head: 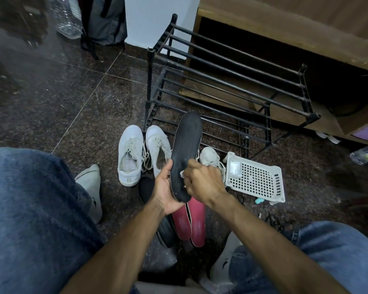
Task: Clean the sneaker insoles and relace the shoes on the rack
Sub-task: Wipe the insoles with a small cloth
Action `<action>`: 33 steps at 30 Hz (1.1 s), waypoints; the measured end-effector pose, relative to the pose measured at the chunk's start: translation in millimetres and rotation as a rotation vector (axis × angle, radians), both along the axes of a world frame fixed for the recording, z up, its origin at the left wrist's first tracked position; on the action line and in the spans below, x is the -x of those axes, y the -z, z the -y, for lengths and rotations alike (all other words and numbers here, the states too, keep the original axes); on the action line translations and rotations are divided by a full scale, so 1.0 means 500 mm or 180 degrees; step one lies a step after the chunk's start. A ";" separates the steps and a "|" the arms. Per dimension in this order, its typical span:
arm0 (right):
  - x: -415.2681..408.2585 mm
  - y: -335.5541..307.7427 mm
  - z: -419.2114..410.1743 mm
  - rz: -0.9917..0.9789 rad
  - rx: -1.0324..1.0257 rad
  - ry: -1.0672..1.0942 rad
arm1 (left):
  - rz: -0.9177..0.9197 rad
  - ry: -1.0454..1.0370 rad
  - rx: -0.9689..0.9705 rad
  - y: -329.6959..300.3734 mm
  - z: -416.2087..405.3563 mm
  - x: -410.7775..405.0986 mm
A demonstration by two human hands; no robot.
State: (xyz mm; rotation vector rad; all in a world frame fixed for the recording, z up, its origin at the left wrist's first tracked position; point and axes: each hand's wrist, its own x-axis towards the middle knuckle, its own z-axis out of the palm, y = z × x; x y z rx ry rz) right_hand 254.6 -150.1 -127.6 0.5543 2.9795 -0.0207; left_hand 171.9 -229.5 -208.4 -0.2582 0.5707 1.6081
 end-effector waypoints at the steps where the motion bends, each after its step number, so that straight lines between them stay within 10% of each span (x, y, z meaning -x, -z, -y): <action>1: -0.001 -0.003 0.004 -0.0021 0.0034 -0.0039 | 0.0021 0.0033 -0.0014 0.003 0.002 -0.004; 10: 0.005 -0.014 -0.009 0.0044 -0.0003 0.0049 | -0.0009 0.0032 -0.0013 0.001 -0.002 -0.014; 16: -0.040 -0.008 0.036 0.0384 0.1110 -0.0945 | -0.0184 -0.0105 0.0110 0.008 0.000 0.007; 23: -0.048 -0.012 -0.065 -0.1648 0.3630 0.1237 | -0.0028 -0.0241 -0.0120 -0.030 -0.001 0.000; 33: -0.075 0.003 -0.062 0.0214 0.2401 0.0627 | 0.0079 -0.0786 -0.0187 -0.010 0.002 0.033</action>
